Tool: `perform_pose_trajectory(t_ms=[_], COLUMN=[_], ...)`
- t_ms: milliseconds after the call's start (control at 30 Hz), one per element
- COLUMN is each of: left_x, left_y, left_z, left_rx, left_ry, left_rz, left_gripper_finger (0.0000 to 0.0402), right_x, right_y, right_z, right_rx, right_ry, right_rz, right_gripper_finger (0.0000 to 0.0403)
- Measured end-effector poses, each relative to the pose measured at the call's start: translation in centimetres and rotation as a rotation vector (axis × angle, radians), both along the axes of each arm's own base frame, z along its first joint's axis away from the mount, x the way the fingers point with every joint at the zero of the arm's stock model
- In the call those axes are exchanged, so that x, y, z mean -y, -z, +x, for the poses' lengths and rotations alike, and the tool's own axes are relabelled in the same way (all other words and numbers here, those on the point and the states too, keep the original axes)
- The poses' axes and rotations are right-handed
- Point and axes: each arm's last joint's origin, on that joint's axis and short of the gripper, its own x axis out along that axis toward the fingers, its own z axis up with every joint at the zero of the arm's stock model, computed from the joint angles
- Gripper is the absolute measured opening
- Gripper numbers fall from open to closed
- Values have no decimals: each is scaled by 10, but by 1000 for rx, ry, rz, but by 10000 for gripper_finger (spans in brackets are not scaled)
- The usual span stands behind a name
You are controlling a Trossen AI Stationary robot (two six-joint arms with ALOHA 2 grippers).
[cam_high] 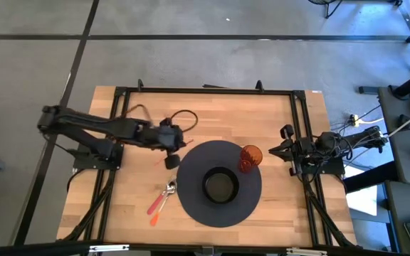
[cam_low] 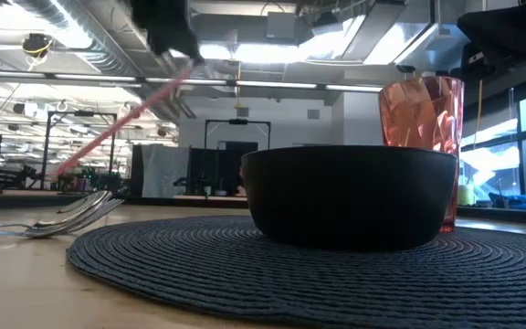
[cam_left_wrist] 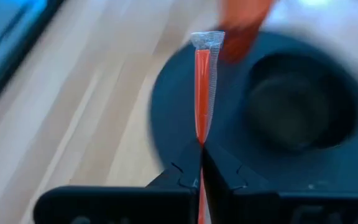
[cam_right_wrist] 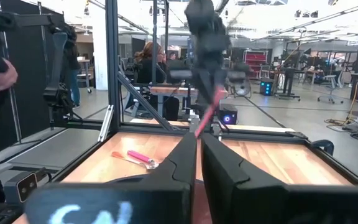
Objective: Pick & Place Utensil
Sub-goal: Put the orange straw into the orange glass on the black mat
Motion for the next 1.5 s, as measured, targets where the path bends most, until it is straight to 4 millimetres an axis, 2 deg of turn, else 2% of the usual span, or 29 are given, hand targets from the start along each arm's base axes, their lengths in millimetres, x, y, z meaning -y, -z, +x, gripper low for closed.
perform_pose_trajectory(t_ms=[133, 233, 400, 600, 800, 1267, 1500], left_x=[7, 9, 9, 13, 19, 31, 18], left_y=[-29, -40, -40, -37, -39, -72, -54], left_z=[-18, -32, -47, -38, -4, 125, 170], left_rx=[225, 347, 490, 801, 920, 923, 872], left_ry=[102, 149, 189, 274, 270, 305, 312], left_rz=[36, 61, 103, 161, 176, 321, 304], left_gripper_finger=[3, 3, 3, 3, 3, 2, 2], right_x=[0, 0, 0, 0, 0, 0, 0], right_y=[0, 1, 2, 2, 2, 2, 3], right_z=[0, 0, 0, 0, 0, 0, 0], right_rx=[-3, -8, -22, -20, -19, -22, -26], right_ry=[0, 1, 8, 11, 12, 12, 11], right_rz=[-1, -6, -10, -22, -32, -33, -33], right_gripper_finger=[25, 25, 25, 25, 25, 25, 25])
